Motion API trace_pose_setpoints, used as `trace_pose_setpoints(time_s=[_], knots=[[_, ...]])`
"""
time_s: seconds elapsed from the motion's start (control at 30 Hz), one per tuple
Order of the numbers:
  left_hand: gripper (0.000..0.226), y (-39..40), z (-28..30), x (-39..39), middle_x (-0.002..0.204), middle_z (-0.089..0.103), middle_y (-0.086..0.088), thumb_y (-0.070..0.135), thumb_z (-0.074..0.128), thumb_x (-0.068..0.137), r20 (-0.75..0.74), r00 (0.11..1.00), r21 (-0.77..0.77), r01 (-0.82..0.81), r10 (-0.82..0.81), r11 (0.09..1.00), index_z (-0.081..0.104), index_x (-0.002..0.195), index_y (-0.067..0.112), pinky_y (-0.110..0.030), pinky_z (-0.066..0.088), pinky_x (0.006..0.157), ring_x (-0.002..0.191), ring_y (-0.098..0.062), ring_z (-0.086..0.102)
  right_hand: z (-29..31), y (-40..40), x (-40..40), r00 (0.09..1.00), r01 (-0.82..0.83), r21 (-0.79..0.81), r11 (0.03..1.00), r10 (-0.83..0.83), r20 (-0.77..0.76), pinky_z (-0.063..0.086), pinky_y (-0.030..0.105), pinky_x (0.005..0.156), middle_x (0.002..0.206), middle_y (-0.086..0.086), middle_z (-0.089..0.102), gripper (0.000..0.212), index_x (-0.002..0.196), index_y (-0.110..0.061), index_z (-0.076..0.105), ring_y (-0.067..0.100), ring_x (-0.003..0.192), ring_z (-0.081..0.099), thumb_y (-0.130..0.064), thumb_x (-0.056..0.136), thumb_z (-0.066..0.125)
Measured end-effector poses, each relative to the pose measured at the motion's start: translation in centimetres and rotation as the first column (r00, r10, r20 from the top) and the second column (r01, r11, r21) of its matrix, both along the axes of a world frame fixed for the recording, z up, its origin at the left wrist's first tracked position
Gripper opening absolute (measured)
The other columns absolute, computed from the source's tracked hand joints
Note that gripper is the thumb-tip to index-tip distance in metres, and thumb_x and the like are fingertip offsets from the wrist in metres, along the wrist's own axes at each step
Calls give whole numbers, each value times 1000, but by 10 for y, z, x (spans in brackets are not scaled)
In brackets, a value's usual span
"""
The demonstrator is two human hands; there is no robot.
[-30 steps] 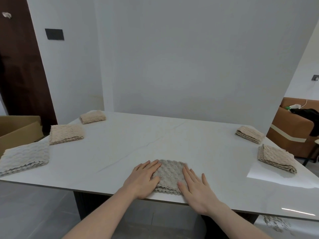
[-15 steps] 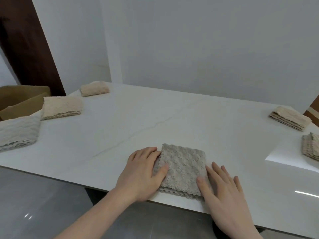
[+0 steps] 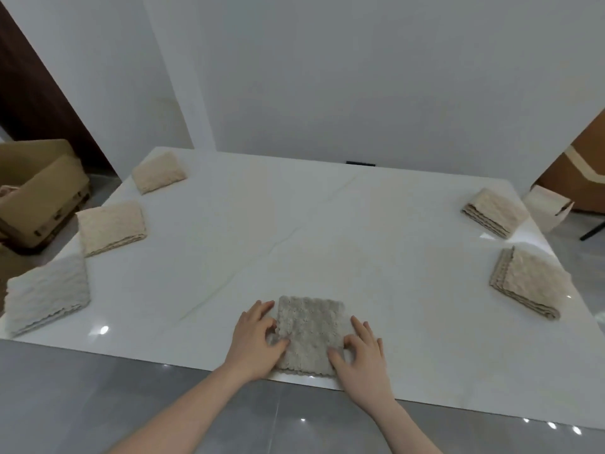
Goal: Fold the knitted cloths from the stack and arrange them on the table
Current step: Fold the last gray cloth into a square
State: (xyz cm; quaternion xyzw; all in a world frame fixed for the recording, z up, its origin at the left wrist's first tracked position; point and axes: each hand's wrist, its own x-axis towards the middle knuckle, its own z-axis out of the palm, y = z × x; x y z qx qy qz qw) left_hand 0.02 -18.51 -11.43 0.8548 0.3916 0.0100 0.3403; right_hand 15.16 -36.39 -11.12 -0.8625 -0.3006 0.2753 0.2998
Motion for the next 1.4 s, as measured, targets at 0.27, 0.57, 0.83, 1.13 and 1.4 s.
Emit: trace_pose_setpoints(time_s=[0.27, 0.57, 0.83, 1.13, 1.4], knots=[[13, -97, 127, -5, 85, 70, 6, 23, 73, 87, 78, 966, -429, -190, 246, 883, 61, 91, 22, -18, 48, 64, 65, 1, 59, 144, -68, 0, 841, 219, 12, 976, -182, -510, 46, 23, 63, 77, 5, 71, 16, 100, -10, 63, 12, 66, 60, -17, 86, 69], [24, -155, 152, 13, 81, 63, 2, 15, 73, 80, 84, 973, -590, -124, 213, 798, 55, 97, 15, -22, 48, 69, 63, -6, 54, 185, -117, 39, 788, 173, -30, 984, -157, -595, 59, 37, 89, 99, -1, 78, 36, 109, -26, 71, 14, 93, 74, -27, 73, 75], [39, -164, 151, 69, 116, 69, 4, 22, 72, 83, 84, 996, -710, 50, 14, 702, 55, 118, 26, -20, 54, 76, 75, -1, 67, 181, -140, 85, 857, 230, -75, 970, -238, -458, 56, 34, 83, 93, -1, 76, 17, 96, -24, 76, 14, 89, 72, -20, 80, 73], [63, -195, 148, 152, 128, 63, 16, 37, 78, 72, 37, 993, -815, 97, -115, 571, 47, 127, 38, -29, 54, 88, 114, -4, 63, 175, -179, 168, 890, 219, -146, 965, -259, -376, 55, 27, 76, 94, 2, 75, 21, 98, -24, 74, 15, 88, 71, -13, 81, 67], [59, -275, 139, 246, 125, 63, 12, 35, 75, 70, -14, 1000, -823, 0, -19, 568, 50, 123, 34, -29, 53, 91, 115, -6, 61, 151, -240, 272, 963, 46, -229, 972, -104, -250, 55, 30, 77, 92, -4, 72, 18, 95, -30, 69, 13, 86, 67, -22, 80, 64]])
